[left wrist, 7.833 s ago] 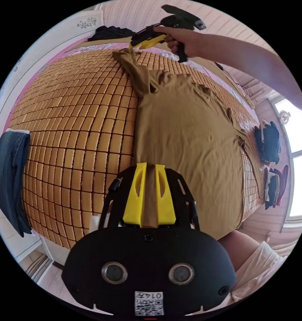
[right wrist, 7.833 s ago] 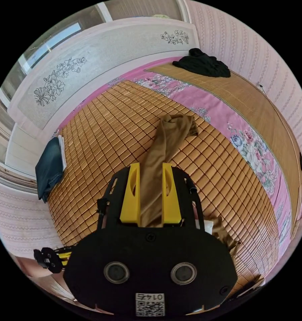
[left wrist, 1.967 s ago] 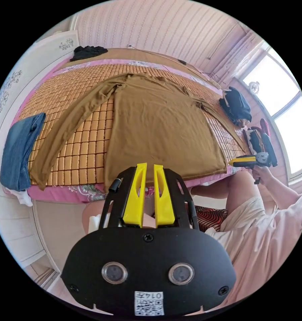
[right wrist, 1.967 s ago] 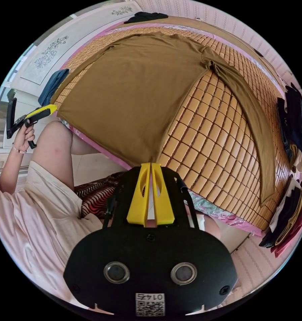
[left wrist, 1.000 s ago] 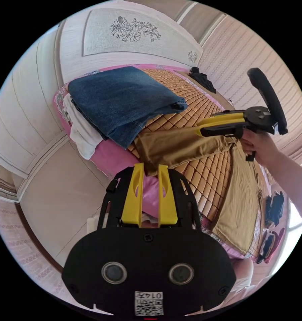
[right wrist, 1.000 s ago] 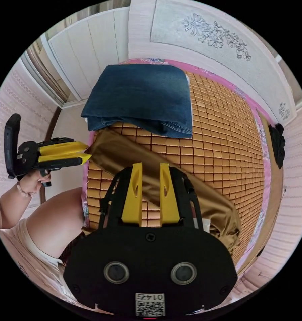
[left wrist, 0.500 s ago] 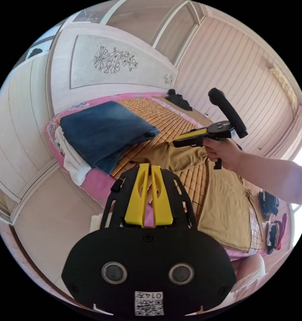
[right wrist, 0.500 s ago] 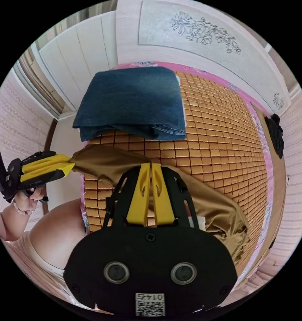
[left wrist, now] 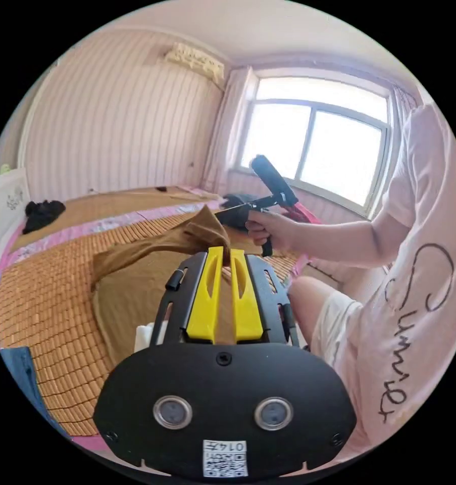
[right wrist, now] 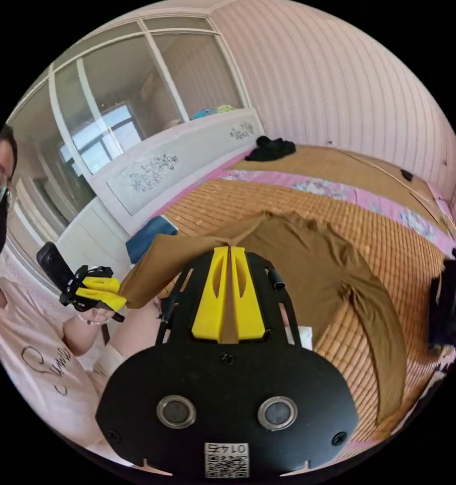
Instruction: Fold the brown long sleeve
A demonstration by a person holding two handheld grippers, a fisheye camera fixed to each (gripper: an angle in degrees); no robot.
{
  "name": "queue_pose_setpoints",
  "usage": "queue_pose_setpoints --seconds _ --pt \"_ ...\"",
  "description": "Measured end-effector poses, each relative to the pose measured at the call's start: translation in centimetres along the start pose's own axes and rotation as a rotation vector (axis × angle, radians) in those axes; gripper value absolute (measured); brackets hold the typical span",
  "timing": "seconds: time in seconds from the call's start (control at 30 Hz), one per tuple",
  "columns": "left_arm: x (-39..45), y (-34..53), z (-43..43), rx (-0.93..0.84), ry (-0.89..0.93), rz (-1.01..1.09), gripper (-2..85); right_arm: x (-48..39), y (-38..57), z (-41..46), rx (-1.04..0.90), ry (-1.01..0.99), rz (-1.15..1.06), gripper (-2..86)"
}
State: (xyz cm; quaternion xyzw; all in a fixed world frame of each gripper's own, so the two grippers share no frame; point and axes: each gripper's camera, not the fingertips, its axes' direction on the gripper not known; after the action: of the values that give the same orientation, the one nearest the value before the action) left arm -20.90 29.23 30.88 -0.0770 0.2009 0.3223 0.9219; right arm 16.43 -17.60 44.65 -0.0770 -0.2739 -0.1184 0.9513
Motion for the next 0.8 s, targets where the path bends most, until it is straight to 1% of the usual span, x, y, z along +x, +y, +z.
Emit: queue_pose_setpoints --seconds 0.07,0.13,0.27,0.47,0.6,0.63,0.7,0.8 --pt "2.1 1.9 6.8 -0.226 0.113 -0.001 5.0 4.5 7.8 0.6 -0.188 0.108 0.162 0.7" --pt "3.6 3.1 10.3 -0.358 0.150 0.009 5.5 6.4 12.3 0.6 -0.263 0.131 0.247 1.3" --pt "6.3 3.3 15.3 -0.525 0.157 0.076 5.6 8.4 16.7 0.4 -0.278 0.121 0.359 2.5" --pt "6.8 0.6 22.0 -0.597 0.034 0.136 6.1 10.4 16.6 1.8 -0.256 0.164 0.374 4.9" --pt "6.2 -0.9 26.7 -0.626 -0.032 0.133 6.8 11.9 16.3 3.5 -0.285 0.193 0.400 5.0" --pt "6.0 -1.1 28.4 -0.664 -0.043 0.136 6.6 12.3 16.3 4.1 -0.306 0.188 0.406 4.5" --pt "5.7 -1.2 30.5 -0.741 -0.041 0.134 5.5 12.9 16.2 4.7 -0.342 0.190 0.418 1.8" --pt "5.5 -2.1 31.1 -0.760 -0.024 0.167 0.3 13.3 15.9 4.1 -0.330 0.184 0.399 0.0"
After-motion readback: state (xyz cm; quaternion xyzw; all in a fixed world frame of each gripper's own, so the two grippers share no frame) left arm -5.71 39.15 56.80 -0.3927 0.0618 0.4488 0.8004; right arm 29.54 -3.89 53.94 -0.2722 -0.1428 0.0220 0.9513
